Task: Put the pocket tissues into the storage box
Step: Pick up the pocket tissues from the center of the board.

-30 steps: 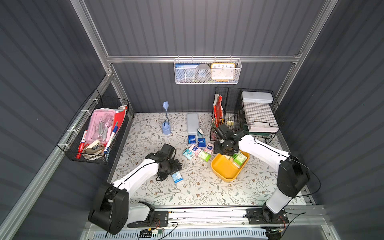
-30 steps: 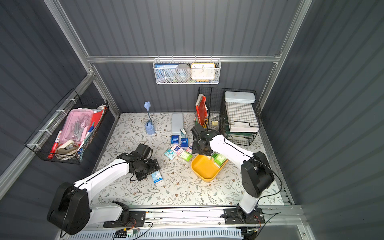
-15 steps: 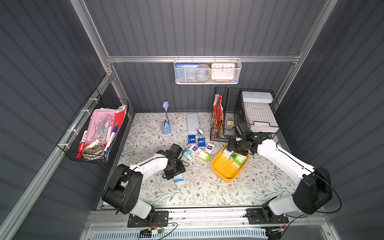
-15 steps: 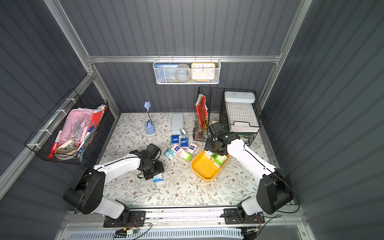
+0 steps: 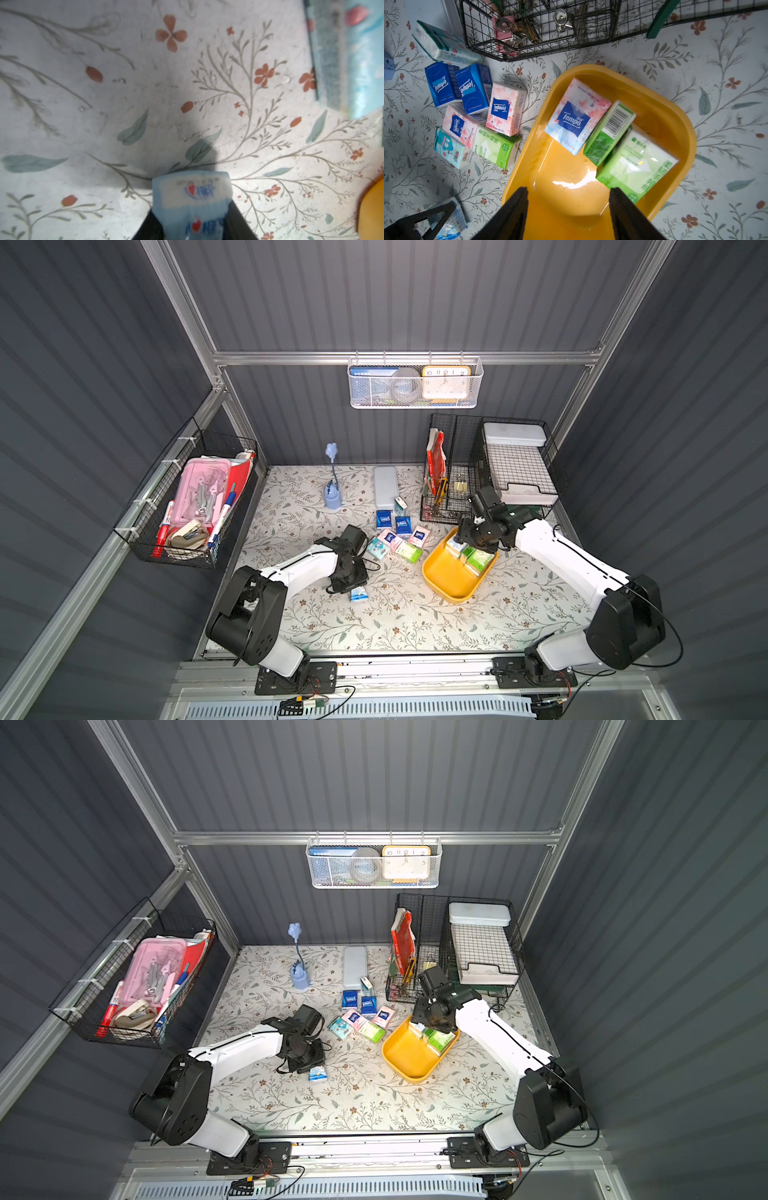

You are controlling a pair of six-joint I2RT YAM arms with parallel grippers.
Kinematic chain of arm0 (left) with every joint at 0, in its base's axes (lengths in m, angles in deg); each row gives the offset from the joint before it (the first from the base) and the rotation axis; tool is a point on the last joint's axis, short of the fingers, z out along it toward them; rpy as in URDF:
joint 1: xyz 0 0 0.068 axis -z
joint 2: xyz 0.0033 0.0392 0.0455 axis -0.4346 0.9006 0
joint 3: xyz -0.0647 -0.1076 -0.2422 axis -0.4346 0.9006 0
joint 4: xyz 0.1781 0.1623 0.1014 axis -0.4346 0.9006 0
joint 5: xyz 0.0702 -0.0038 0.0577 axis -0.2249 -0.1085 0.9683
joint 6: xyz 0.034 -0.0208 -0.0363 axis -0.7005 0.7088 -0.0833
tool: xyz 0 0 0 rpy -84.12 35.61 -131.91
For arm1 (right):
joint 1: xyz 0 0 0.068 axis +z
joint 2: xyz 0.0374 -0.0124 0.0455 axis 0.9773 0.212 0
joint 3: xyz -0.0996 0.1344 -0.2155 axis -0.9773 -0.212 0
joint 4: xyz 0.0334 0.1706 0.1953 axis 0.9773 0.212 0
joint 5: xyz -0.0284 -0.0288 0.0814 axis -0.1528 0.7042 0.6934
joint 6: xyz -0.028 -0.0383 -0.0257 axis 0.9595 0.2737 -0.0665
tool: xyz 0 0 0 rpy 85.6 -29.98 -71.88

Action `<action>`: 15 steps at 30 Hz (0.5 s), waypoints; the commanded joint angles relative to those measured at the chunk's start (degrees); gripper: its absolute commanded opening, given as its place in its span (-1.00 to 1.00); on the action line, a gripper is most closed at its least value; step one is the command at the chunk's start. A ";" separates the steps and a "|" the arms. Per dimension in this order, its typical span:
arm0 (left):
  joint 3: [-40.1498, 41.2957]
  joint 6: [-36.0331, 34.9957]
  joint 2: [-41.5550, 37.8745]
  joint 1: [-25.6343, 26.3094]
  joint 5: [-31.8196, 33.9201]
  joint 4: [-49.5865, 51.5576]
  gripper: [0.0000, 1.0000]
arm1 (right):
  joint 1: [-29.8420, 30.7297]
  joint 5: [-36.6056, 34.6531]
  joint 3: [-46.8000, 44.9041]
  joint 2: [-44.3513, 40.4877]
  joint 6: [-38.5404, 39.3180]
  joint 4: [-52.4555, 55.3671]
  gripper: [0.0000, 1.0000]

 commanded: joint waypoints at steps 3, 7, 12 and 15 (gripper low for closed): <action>-12.94 -9.57 -0.97 0.28 4.05 6.51 -0.27 | -0.88 -0.38 -0.07 -0.19 0.44 0.76 0.33; -24.99 -15.34 3.69 0.28 4.00 9.72 -0.27 | -2.06 0.02 -0.27 -0.54 0.32 1.04 0.32; -40.91 -21.49 11.03 3.34 1.17 12.27 -0.30 | -5.26 0.64 -0.51 -1.78 0.82 2.32 0.32; -50.20 -24.27 16.84 7.91 0.67 13.97 -0.31 | -7.82 1.52 -0.98 -3.12 1.05 2.77 0.33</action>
